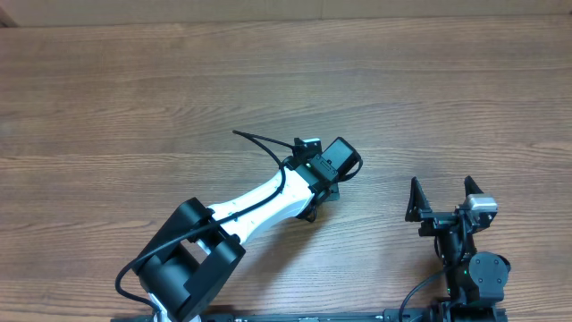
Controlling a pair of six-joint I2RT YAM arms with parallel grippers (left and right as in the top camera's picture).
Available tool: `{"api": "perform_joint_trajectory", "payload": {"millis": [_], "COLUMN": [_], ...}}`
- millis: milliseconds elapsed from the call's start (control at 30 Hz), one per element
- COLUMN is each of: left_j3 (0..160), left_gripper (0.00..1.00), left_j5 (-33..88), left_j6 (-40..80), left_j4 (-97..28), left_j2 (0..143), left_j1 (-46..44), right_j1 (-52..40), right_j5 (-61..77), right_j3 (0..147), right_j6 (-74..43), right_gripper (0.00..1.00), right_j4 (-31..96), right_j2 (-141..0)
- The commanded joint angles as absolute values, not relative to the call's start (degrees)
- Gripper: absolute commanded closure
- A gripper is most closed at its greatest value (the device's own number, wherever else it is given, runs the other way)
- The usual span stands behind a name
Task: Untangle cables
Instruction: 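Close the left gripper on the cable bundle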
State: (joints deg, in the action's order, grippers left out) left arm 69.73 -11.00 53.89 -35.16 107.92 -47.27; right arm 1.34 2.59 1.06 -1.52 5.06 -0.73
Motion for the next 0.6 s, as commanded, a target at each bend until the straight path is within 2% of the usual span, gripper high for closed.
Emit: {"api": "perform_joint_trajectory", "payload": {"millis": [0,200,267,400,567], "left_j3": [69.1,69.1,69.1,69.1,69.1], "left_gripper": [0.44,0.60,0.60,0.51,0.48], "left_j5": [-13.0,-13.2,-13.2,-13.5,-13.5], "left_j6": [54.0,54.0,54.0,54.0,54.0], "left_j4": [-35.4,-35.6,-35.6,-35.9,-36.0], "left_j2": [108.7,109.2,109.3,109.4,109.4], "left_j1": [-47.6,-47.7,-47.7,-47.7,-47.7], "right_j1": [1.0,1.0,1.0,1.0,1.0], "right_j5": [2.6,2.6,2.6,2.6,2.6], "right_j3": [0.5,0.5,0.5,0.5,0.5], "right_j6": [-1.4,-1.4,-1.4,-1.4,-1.4], "right_gripper": [0.00,0.00,0.00,0.00,0.00], "right_j4": [4.7,4.7,4.7,4.7,4.7], "right_j2": [-0.2,-0.2,-0.2,-0.2,-0.2]}}
